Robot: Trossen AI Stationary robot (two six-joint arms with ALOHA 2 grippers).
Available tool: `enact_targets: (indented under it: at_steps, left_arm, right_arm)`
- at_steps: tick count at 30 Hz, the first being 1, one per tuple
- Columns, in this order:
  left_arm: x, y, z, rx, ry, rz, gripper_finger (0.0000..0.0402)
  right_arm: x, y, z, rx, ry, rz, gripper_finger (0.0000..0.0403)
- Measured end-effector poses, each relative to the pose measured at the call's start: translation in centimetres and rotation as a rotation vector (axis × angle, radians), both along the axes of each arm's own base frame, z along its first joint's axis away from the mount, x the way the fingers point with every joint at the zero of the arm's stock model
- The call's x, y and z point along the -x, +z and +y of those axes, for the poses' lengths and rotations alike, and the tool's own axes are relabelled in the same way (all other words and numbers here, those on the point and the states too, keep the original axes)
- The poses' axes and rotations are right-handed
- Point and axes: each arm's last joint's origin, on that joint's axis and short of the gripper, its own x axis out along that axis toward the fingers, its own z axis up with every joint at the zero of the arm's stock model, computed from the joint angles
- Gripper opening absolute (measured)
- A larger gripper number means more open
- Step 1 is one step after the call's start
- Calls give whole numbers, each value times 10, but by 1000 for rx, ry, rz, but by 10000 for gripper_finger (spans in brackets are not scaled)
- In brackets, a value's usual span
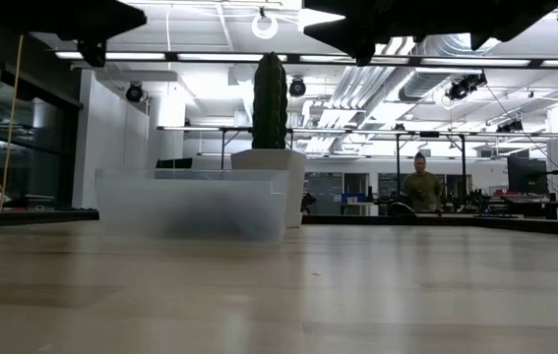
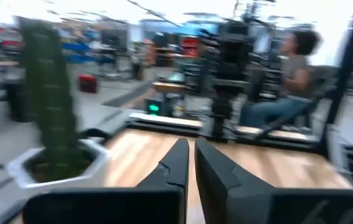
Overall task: Pick and place USB-C Cables
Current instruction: Return to Home Position
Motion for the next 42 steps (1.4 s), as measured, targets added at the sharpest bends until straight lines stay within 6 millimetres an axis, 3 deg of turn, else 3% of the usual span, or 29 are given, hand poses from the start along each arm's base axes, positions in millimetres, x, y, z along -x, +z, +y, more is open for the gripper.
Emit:
enact_targets:
  at_steps: [4,9,13,19,27,42]
  left_arm:
    - [15,1,7,-7,60,-9,5]
    - [22,2,9,29,-8,-47,1]
    - [21,0,9,43,-12,-61,0]
    - [14,-27,10,33,-13,-133,0]
    - [10,-51,7,48,-147,-39,0]
    - [10,-54,8,75,-130,-16,0]
  right_arm:
    - [0,0,0,0,0,0,252]
    - [0,0,0,0,0,0,252]
    - [0,0,0,0,0,1,252]
    - [0,-2,0,1,0,22,252]
    - [0,-3,0,1,0,34,252]
    - [0,-5,0,-20,0,46,252]
